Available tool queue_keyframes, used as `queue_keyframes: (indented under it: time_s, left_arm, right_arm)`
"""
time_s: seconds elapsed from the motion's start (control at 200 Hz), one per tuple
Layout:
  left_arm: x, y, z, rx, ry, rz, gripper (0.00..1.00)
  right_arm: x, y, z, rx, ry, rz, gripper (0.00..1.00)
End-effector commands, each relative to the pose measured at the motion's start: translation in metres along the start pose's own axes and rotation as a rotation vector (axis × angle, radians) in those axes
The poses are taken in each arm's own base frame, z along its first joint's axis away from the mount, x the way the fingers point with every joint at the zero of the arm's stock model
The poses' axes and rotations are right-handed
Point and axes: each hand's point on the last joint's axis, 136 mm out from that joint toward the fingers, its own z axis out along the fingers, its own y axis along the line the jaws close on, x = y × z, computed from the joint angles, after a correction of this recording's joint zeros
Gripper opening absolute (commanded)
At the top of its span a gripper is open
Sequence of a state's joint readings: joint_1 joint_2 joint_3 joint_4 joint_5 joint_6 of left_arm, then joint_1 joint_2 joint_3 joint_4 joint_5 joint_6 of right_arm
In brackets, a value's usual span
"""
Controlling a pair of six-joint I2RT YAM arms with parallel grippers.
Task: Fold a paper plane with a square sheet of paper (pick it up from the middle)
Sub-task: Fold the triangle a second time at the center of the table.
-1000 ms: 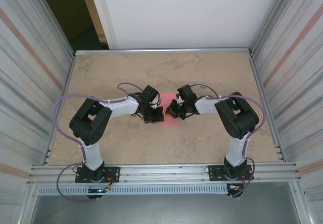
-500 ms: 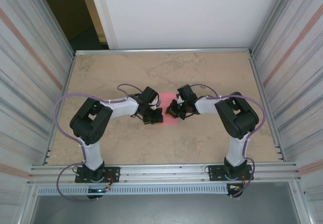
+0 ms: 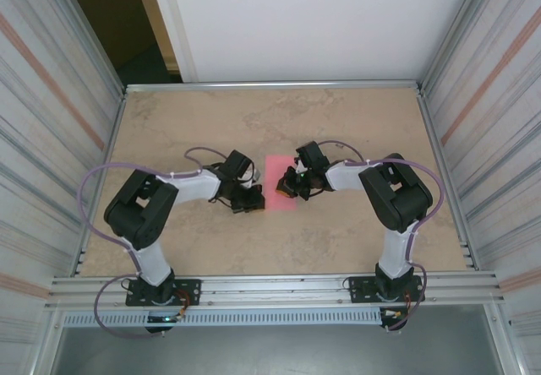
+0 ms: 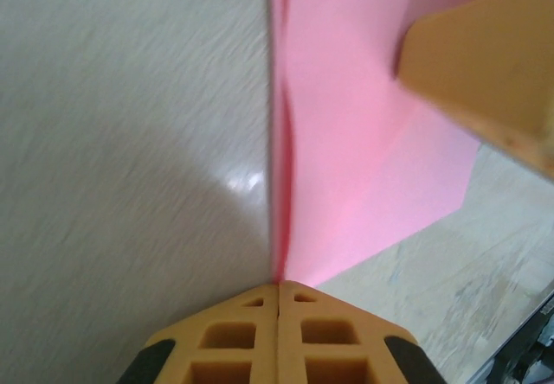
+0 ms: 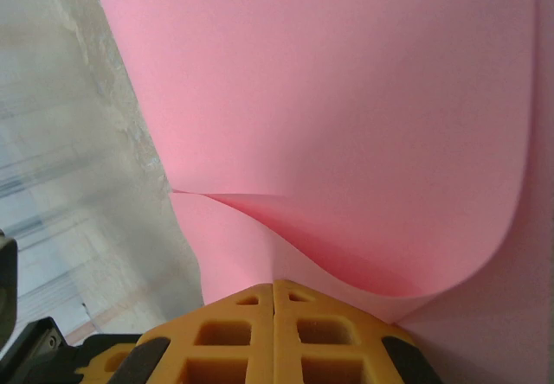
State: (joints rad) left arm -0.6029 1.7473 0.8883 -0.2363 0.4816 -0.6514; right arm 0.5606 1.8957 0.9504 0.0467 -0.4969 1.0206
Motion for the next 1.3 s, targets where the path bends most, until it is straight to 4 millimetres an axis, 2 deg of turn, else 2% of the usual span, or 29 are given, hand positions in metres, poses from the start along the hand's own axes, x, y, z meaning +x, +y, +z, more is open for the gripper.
queue_keyframes:
  time_s: [0.0,0.075,0.22,0.301,0.471,0.717,0.952,1.042,1.198,1.298]
  left_arm:
    - [0.023,0.018,-0.010,-0.055,0.049,-0.041,0.00]
    - [0.013,0.005,-0.021,-0.019,0.002,-0.020,0.00]
    - [-0.015,-0.034,-0.037,0.099,-0.089,0.029,0.01]
    - [-0.025,-0.043,-0.032,0.135,-0.105,0.018,0.01]
    - [-0.039,-0.045,-0.014,0.141,-0.084,-0.002,0.01]
    - [-0.037,-0.030,0.007,0.088,-0.040,-0.036,0.00]
    - [-0.024,0.003,0.013,-0.034,-0.014,-0.068,0.00]
    - [-0.018,0.012,0.016,-0.055,0.002,-0.088,0.00]
    - [-0.010,0.023,0.022,-0.087,0.026,-0.108,0.00]
    - [-0.010,0.025,0.021,-0.094,0.024,-0.108,0.00]
  right_arm:
    - [0.022,-0.083,0.012,0.275,0.048,0.142,0.01]
    - [0.022,-0.081,0.011,0.270,0.046,0.139,0.01]
    - [0.022,-0.078,0.012,0.258,0.046,0.135,0.01]
    - [0.021,-0.076,0.011,0.253,0.043,0.134,0.01]
    - [0.021,-0.076,0.011,0.251,0.044,0.136,0.01]
    - [0.020,-0.073,0.010,0.241,0.044,0.134,0.01]
    - [0.017,-0.063,0.005,0.214,0.036,0.110,0.01]
    - [0.011,-0.049,-0.001,0.175,0.017,0.065,0.01]
    - [-0.003,-0.008,-0.020,0.064,-0.024,-0.099,0.02]
    - [-0.004,0.013,-0.031,0.023,-0.024,-0.210,0.02]
